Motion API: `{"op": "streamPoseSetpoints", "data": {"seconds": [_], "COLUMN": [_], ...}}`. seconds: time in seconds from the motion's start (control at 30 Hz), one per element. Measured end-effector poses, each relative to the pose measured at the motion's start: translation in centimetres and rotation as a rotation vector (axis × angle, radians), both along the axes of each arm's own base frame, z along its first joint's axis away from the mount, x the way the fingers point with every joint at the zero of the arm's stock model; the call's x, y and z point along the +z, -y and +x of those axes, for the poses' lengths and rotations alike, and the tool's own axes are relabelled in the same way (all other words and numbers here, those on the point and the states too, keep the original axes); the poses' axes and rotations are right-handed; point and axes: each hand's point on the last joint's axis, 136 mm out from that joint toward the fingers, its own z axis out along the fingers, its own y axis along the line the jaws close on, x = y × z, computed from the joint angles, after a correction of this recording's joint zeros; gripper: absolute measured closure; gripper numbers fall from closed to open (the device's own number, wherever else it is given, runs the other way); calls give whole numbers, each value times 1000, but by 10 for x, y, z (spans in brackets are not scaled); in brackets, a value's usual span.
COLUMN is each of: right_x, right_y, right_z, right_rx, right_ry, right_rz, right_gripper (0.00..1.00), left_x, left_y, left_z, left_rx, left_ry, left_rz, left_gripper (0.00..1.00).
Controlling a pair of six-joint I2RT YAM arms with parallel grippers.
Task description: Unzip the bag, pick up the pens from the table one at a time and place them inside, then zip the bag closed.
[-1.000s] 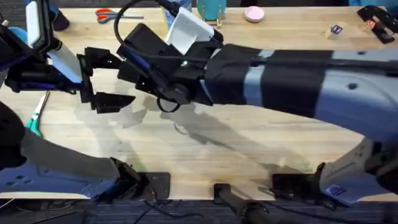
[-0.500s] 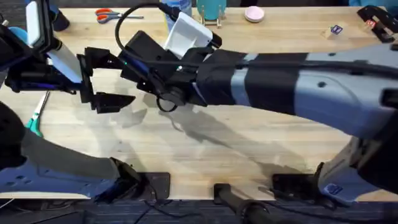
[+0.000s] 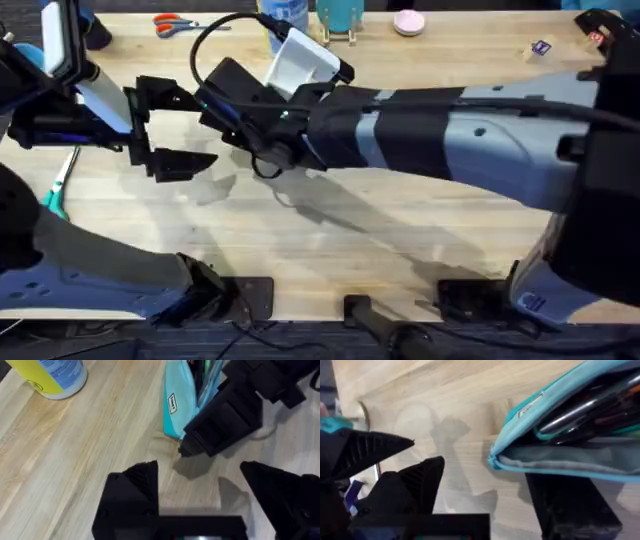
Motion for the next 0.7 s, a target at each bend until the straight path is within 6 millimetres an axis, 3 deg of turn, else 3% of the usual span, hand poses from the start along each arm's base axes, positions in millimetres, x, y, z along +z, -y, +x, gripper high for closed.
{"op": "streamPoseSetpoints", "data": {"seconds": [0.53, 0.7], "right_x": [-18, -23], "right_y": [12, 19], "right_z": [8, 4], "right_rx": [-57, -86], "right_ry": [-36, -70], "right_rz": [-28, -43], "right_gripper": [446, 640], "left_x": [0, 0], "left_y": [0, 0], "left_z": [0, 0], "left_rx": [0, 0], "left_ry": [0, 0], "left_rz": [0, 0], "left_gripper": [7, 7]}}
